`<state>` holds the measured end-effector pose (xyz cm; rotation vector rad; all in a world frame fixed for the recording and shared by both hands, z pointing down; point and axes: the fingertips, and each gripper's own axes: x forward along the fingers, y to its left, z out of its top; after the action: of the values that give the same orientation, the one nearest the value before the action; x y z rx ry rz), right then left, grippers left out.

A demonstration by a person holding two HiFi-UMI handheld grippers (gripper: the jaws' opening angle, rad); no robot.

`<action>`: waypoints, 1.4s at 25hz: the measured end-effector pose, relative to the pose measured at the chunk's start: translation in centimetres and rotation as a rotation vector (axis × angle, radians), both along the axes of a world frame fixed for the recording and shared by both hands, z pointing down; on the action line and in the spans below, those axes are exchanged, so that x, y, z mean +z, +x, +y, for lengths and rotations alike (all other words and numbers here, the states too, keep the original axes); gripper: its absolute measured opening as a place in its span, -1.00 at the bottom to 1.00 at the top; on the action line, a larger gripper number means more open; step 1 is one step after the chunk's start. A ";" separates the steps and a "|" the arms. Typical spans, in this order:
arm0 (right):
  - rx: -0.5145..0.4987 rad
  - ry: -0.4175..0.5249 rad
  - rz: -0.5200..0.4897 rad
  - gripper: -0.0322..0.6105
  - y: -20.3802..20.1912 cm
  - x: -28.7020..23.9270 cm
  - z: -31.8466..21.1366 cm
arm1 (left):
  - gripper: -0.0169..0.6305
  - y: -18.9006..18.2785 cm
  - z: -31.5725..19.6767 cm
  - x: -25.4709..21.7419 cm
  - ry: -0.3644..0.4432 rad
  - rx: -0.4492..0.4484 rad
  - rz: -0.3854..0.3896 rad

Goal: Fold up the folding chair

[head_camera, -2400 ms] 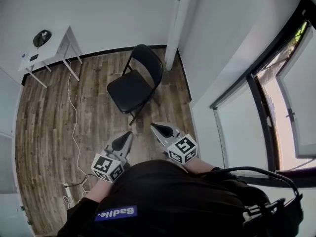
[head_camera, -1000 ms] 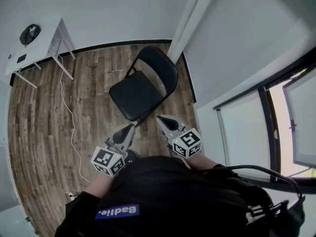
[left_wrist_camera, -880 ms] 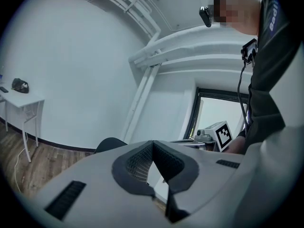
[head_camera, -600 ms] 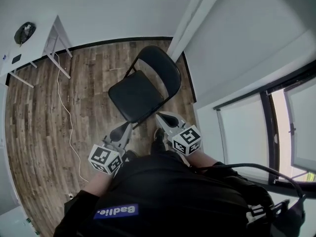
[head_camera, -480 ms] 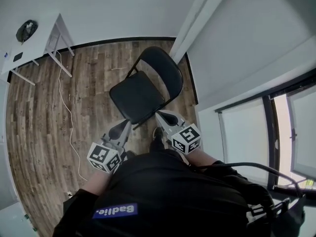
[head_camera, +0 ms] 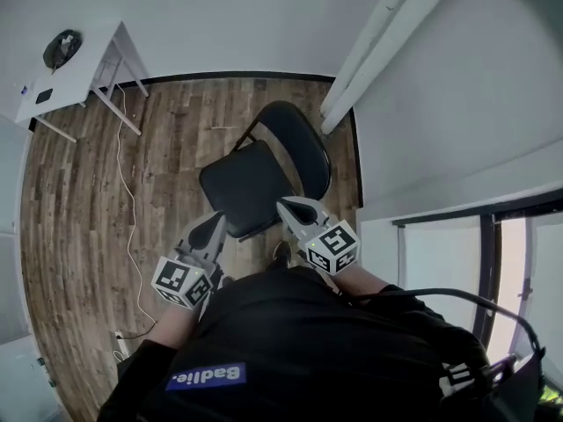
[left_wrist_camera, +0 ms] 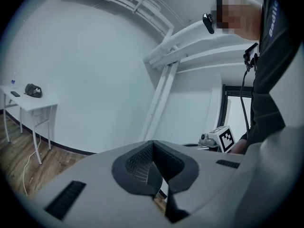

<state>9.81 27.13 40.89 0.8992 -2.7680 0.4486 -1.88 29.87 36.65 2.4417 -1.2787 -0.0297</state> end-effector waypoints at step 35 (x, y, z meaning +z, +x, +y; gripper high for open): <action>0.123 -0.140 0.298 -0.79 0.8 11.9 -13.3 | -0.93 -8.5 -10.2 21.1 -0.219 0.116 0.342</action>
<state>10.59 13.82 52.80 1.0148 -2.3918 0.4789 -10.35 19.71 57.79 2.2009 -0.9379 -0.2512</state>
